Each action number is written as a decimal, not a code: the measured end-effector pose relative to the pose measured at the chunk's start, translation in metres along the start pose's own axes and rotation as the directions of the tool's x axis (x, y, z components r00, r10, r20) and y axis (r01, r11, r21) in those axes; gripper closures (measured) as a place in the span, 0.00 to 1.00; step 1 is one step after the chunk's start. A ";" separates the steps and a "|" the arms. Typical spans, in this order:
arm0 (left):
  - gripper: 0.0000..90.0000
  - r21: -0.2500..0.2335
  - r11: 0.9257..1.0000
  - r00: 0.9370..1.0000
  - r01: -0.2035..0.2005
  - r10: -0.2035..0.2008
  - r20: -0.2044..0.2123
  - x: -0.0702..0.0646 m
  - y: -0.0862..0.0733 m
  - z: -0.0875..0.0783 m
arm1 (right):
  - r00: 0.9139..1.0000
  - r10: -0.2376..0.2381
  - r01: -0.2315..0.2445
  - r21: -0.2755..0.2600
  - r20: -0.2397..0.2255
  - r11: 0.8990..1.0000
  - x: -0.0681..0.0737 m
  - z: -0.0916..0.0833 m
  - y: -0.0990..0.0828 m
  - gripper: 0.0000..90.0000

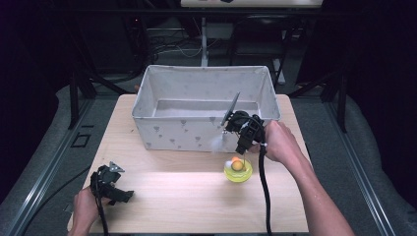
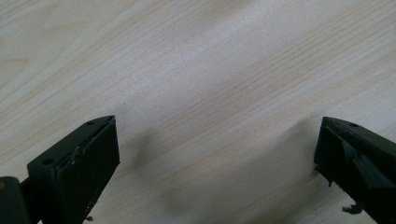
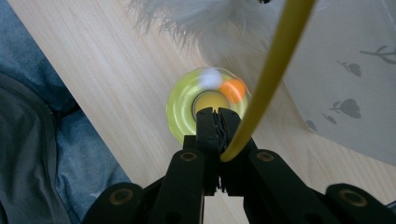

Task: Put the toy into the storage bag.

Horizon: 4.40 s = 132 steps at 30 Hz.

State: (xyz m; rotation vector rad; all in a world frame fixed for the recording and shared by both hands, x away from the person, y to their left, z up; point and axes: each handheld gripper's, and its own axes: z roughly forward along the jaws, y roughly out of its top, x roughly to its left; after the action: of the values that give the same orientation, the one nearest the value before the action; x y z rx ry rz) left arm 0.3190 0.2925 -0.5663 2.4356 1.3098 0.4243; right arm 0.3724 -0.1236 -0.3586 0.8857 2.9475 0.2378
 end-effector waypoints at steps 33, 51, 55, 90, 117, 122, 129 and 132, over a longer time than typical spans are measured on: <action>0.00 0.003 1.000 1.000 -0.011 0.011 0.002 -0.001 0.001 0.000 | 1.000 0.005 -0.005 -0.017 -0.007 1.000 -0.007 -0.047 0.007 0.97; 0.00 0.002 1.000 1.000 -0.013 0.013 0.006 -0.001 0.002 0.001 | 1.000 0.001 -0.001 -0.033 0.003 0.999 -0.011 -0.074 0.012 0.97; 0.00 0.002 1.000 1.000 -0.015 0.015 0.007 -0.001 0.002 0.001 | 1.000 -0.007 0.008 -0.027 0.017 1.000 -0.011 -0.082 0.014 0.97; 0.00 -0.004 1.000 1.000 -0.012 0.012 0.014 -0.001 0.003 0.002 | 0.999 0.026 -0.022 -0.102 0.034 0.995 -0.018 -0.132 0.029 0.97; 0.00 -0.048 0.999 1.000 0.002 -0.001 0.030 -0.001 0.004 -0.002 | 0.993 0.076 -0.062 -0.153 0.089 0.986 -0.030 -0.170 0.041 0.98; 0.00 -0.044 0.999 0.999 -0.012 0.013 0.036 -0.002 0.006 -0.001 | 0.991 0.104 -0.087 -0.184 0.082 0.979 -0.038 -0.179 0.044 0.98; 0.00 -0.047 0.999 0.999 0.000 0.002 0.044 0.000 0.005 -0.001 | 0.986 0.128 -0.107 -0.185 0.104 0.977 -0.047 -0.183 0.048 0.98; 0.00 -0.039 0.999 0.999 -0.008 0.010 0.049 -0.001 0.006 0.000 | 0.984 0.147 -0.124 -0.207 0.104 0.971 -0.053 -0.187 0.050 0.98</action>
State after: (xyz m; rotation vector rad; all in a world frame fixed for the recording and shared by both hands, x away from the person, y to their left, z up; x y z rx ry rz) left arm 0.3232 0.2884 -0.5637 2.4059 1.2591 0.3864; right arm 0.4256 -0.1359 -0.1657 1.0341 2.6987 0.4614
